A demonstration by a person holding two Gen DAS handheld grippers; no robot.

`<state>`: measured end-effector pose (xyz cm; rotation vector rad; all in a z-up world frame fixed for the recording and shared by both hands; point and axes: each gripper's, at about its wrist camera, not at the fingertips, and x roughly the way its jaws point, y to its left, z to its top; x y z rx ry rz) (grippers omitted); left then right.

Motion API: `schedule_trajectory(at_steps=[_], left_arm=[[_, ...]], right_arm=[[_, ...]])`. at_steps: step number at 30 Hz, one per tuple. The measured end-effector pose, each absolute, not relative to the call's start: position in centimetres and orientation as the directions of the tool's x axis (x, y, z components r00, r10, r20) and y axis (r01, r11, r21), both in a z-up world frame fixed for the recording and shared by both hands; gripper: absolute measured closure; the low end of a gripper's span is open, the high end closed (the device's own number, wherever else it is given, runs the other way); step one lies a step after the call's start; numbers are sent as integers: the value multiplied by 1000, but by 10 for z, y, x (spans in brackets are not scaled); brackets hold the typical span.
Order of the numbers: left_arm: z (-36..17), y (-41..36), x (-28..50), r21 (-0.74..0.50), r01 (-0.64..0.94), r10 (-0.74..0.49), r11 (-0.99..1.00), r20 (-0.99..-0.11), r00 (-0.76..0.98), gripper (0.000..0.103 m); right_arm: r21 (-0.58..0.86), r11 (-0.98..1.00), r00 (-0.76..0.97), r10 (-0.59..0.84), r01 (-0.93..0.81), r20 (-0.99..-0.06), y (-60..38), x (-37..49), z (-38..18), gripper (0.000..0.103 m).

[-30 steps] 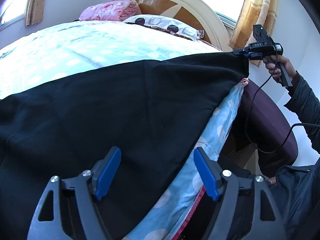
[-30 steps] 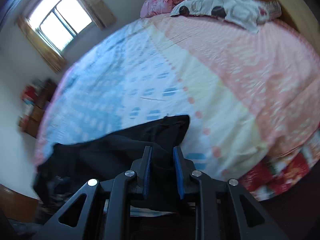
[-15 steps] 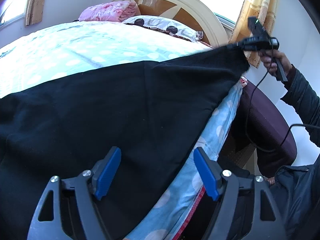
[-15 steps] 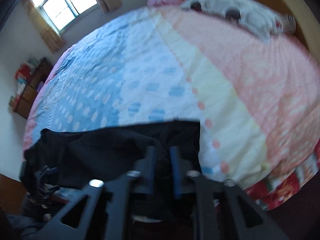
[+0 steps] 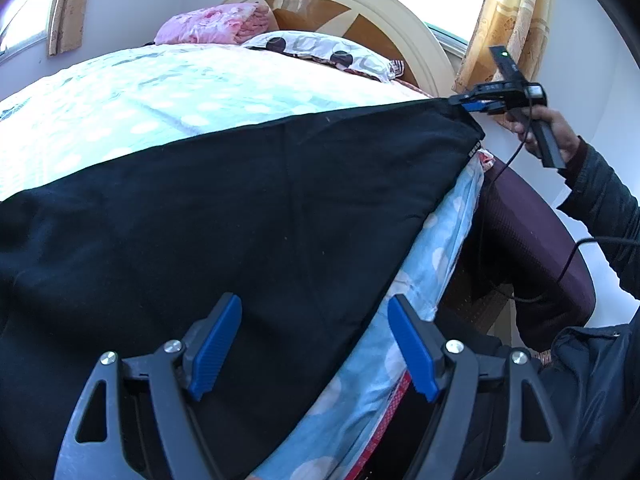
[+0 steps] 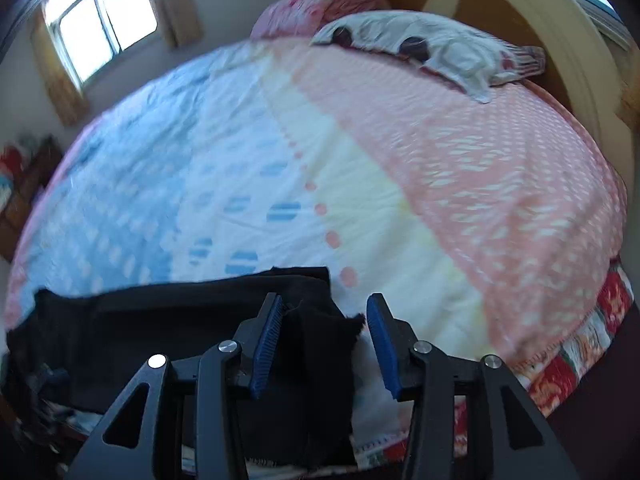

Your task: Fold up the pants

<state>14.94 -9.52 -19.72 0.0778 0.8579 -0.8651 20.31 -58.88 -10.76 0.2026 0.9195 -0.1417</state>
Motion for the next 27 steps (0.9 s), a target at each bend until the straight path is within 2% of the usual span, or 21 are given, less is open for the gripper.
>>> schedule_trajectory(at_steps=[4,7,13,16,18,22,24,27], left_arm=[[-199,-95,146,-235,714,-628,659,-695,351,25],[-197,-90,143,-228,718,-628,657,-693,354,25],[-174,-61,135,-158,667,-571,728,-679,462,24],[-175,-32,137,-158,603,-528,782,-681,507,14],[-190,-13,145,-160,531,-465,832,-723,511,14],[-195,1,143,-204,524,-501,827,-691,521,14],[-193,0,143,-198,527,-499,827,-689,525,14],[-187,10,145,-141,520,-459,842,-694,555,14]], right_arm=[[110,943,637,-122,313,-761,-594,165,-93,57],[211,957,686,18,197,-727,-564,148,-89,57],[140,987,632,158,-77,-759,-464,158,-121,56],[201,969,598,245,-141,-763,-435,167,-142,56],[242,957,568,288,-157,-771,-422,174,-157,56],[225,963,521,269,-147,-810,-409,183,-186,54],[226,960,534,278,-163,-798,-407,180,-185,50],[215,963,547,271,-166,-792,-405,175,-175,50]])
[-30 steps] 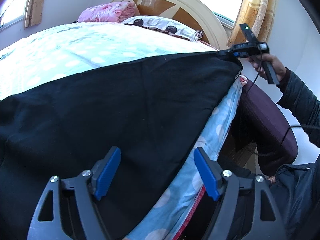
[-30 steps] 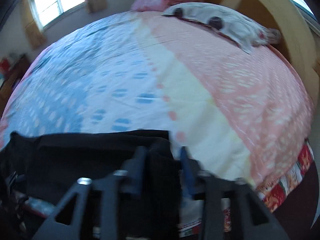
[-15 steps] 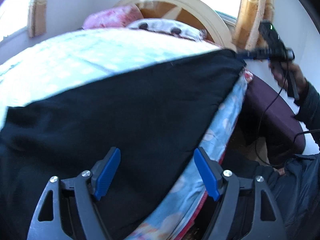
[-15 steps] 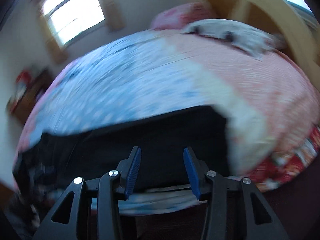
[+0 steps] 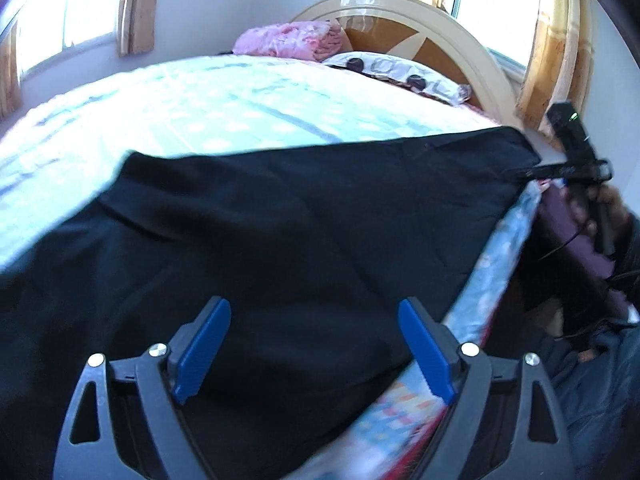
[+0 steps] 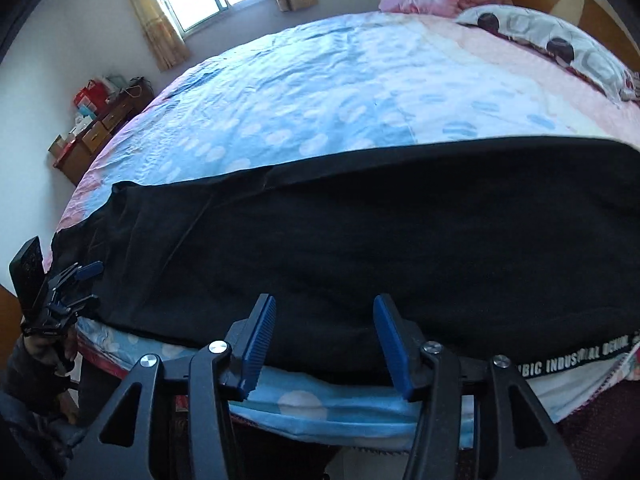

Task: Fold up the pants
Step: 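Grasp the folded black pants edge again with the right gripper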

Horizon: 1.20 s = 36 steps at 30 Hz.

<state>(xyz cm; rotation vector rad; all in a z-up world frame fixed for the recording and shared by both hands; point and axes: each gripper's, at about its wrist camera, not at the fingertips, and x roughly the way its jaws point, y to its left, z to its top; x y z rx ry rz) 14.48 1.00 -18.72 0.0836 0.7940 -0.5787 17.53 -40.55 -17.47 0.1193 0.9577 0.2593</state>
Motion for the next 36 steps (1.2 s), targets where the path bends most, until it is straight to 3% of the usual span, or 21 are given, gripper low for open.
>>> schedule_trajectory(at_steps=[6,12,17,27,32,36], left_arm=[[-193,71,159,-141,336,-328,931,-727,604,12],[-190,66,157,-139,308,-310,941,-719,622,12],[-167,17,158,-153,407,-399,901,-664,632,7],[-155,-115,185,-206,623,-586,754,-638,499,7],[-153,-161,195,-154,677,-589,719,-652,477,7],[-177,-177,205,-176,669,-561,722,-714,418,7]], right_arm=[[183,974,606,227,-135,-763,-404,181,-162,47],[133,986,605,169,-104,-778,-400,192,-176,46],[191,980,641,178,-49,-747,-425,162,-162,46],[443,824,766,17,353,-642,-556,90,-146,46],[581,721,778,93,378,-621,-587,94,-164,46],[644,679,797,142,352,-586,-596,99,-172,46]])
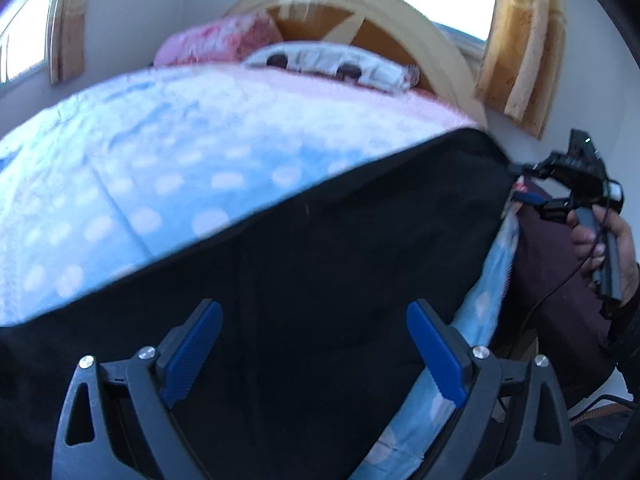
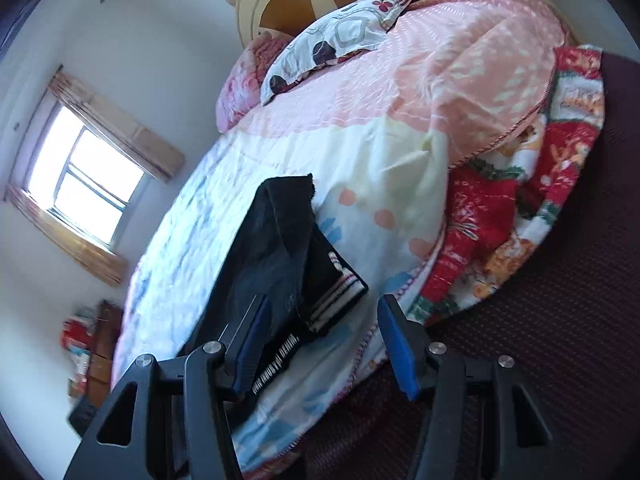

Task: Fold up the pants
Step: 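Grasp the folded black pants edge again with the right gripper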

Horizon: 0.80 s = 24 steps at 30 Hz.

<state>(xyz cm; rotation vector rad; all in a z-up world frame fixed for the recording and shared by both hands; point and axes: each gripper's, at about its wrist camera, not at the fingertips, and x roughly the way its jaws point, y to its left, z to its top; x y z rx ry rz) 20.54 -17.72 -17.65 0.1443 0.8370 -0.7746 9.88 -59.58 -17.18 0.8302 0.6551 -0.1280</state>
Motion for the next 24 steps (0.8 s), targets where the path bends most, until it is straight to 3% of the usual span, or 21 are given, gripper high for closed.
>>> schedule_trajectory(at_steps=[3,6,8,11,21,24], left_arm=[[-187,-181,205,-168,662,-541,731,-734,411,7],[-189,-183,199,-129,679,-531,723,-733,426,5],[-190,-186,196,-106,687,-522,719,-735,433,4],[-190,-185,196,-114,684,-526,721,-732,432,4],[-188,-180,200,-164,671,-550,723,-725,415,4],[-190,-181,200,-157,676,-549,720,-725,416,3]], right_arm=[[707,621,816,180,338,-549,-607,97,-177,47],[704,638,829,179,313,-530,-606,94,-172,58],[687,657,826,173,309,-537,-603,97,-169,73],[662,691,834,155,291,-529,-598,98,-160,83],[437,850,830,-1,295,-558,-561,96,-125,83],[483,822,827,26,302,-561,-570,95,-131,81]])
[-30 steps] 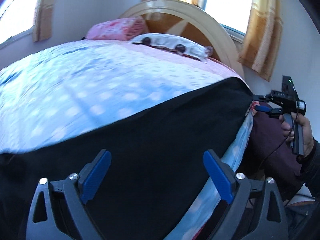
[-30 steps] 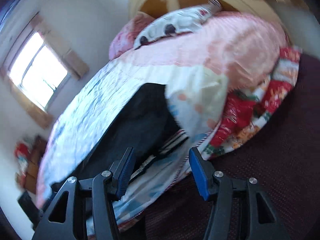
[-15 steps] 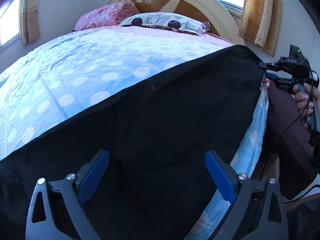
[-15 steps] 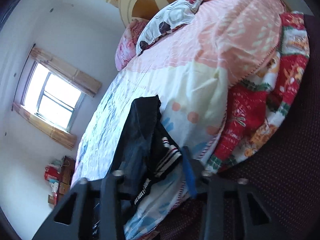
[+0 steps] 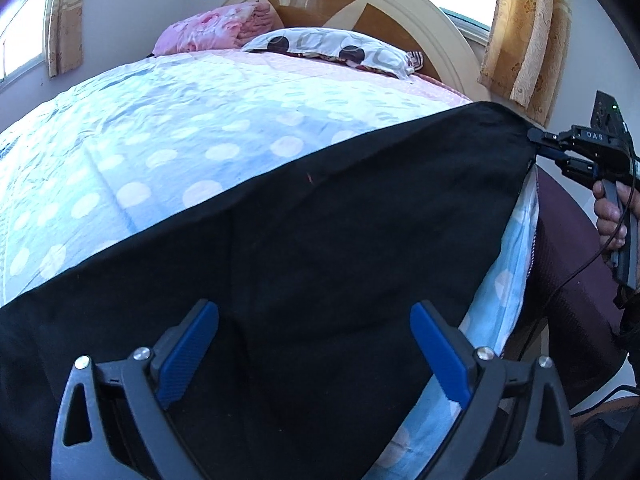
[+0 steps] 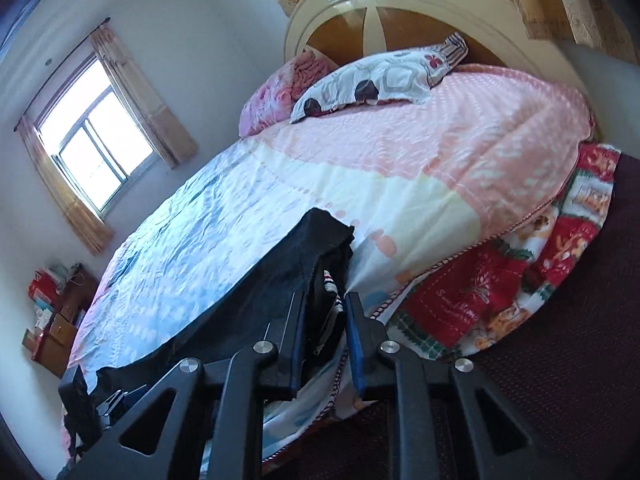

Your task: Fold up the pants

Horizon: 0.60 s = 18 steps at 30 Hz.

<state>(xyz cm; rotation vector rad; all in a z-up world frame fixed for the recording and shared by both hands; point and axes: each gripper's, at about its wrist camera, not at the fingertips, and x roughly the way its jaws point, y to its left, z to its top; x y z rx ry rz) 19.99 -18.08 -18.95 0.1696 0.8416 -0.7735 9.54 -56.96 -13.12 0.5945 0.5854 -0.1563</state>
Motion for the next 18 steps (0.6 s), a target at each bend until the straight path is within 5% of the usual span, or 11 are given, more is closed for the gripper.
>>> schedule_trajectory(at_steps=[18], left_arm=[[-190,-184,201,-151,688,-552,710,-725,411,0]], right_arm=[[745,595,816,242,303,-525,-614,91,-167,70]])
